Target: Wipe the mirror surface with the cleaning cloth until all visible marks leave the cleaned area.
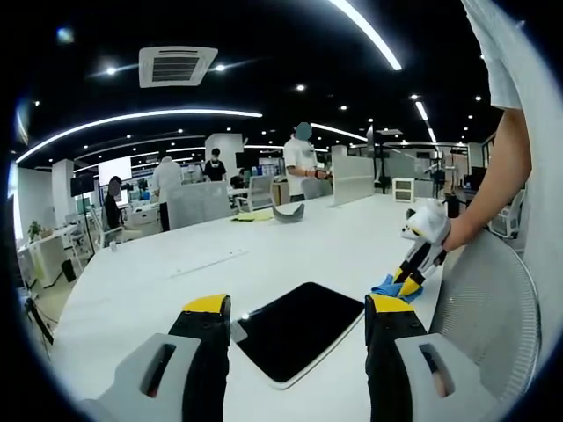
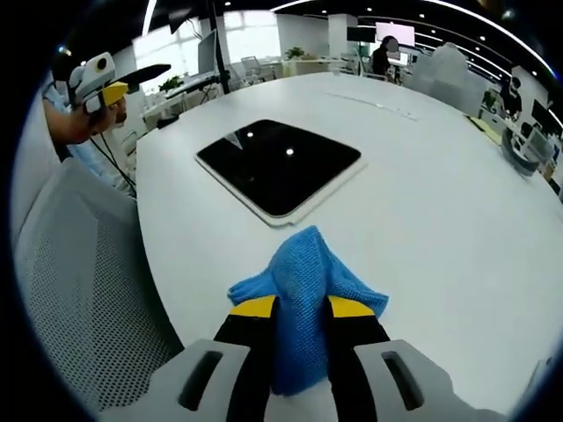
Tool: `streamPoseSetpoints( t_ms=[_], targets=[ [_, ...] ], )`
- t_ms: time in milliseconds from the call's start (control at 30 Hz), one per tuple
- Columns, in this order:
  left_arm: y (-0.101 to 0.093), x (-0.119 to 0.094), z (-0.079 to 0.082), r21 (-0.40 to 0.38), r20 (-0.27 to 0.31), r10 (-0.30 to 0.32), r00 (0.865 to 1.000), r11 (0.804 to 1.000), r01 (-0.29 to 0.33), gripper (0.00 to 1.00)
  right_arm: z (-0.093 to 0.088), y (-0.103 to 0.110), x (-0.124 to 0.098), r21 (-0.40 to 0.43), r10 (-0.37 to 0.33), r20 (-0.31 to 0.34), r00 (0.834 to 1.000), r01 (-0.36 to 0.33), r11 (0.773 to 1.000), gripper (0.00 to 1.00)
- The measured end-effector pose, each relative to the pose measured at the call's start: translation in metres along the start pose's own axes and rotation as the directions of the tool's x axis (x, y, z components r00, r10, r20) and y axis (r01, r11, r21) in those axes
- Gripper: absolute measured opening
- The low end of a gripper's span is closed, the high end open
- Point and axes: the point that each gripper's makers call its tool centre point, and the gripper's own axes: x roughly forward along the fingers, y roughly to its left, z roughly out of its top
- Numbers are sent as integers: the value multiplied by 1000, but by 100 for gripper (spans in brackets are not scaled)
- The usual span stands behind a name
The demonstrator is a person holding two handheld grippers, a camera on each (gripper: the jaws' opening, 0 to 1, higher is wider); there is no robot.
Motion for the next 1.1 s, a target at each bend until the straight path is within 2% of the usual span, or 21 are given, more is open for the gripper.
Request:
streamPoseSetpoints(
  t_ms=[433, 700, 1000, 1100],
  targets=[
    [-1, 1, 1, 0, -1, -3, 1000, 1000, 3, 62, 0, 5, 0, -14, 13, 9, 1000, -13, 1000, 23],
    [-2, 1, 0, 1, -2, -5, 1000, 1000, 5, 62, 1, 11, 0, -36, 20, 17, 1000, -20, 999, 32],
    [-1, 0, 1, 1, 1, 0, 1000, 1000, 0, 62, 21, 8, -8, -24, 0, 76, 997, 2, 1000, 36],
    [-1, -1, 0, 0, 1, 3, 1000, 1000, -3, 62, 36, 10, -15, -24, -2, 120, 993, 5, 1000, 37]
  ],
)
